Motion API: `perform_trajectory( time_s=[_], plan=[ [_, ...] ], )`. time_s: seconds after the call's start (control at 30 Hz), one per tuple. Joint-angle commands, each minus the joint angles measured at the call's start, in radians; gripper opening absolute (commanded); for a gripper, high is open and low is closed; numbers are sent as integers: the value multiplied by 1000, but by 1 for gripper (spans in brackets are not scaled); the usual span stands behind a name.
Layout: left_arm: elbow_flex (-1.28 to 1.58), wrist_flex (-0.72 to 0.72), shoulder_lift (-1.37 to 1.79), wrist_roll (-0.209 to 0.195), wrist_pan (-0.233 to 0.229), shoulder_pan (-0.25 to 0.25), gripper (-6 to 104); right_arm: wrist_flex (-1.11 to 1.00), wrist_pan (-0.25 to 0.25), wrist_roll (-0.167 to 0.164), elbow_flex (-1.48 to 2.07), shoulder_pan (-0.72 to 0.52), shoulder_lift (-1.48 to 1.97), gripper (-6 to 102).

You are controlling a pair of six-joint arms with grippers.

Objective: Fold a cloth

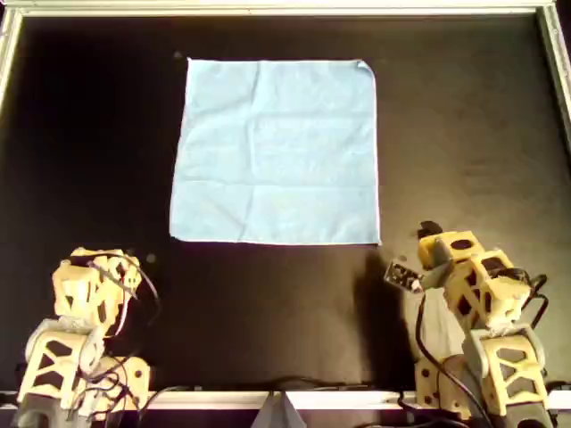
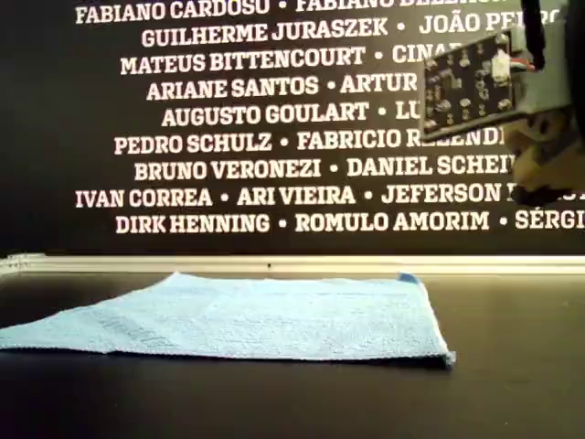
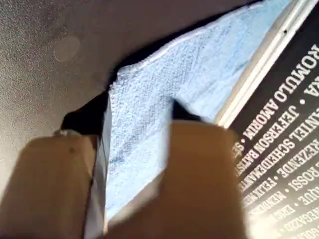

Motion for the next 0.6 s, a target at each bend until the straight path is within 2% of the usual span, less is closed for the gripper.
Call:
perform_trajectory(
  time_s=[0.0, 0.1, 0.13, 0.23, 0.3, 0.43, 0.57],
  plan=[
    [-15, -21, 15, 5, 2, -25, 72, -40, -12, 3, 9, -9, 35, 58],
    [-15, -20, -2, 5, 3, -28, 80, -32, -11, -11, 12, -9, 32, 65],
    [-17, -20, -3, 2, 5, -29, 81, -32, -25, -20, 12, -6, 31, 66],
    [-34, -20, -3, 5, 6, -40, 82, -35, -31, -100, 5, 6, 29, 67],
    [-34, -20, -5, 5, 6, -63, 82, -35, -31, -126, 5, 8, 28, 67],
    [-25, -21, -23, -6, 5, -87, 82, -37, -34, -138, -5, 9, -48, 67],
    [-38, -23, -103, -3, 5, -92, 82, -38, -115, -144, -84, 40, -221, 67]
  ],
)
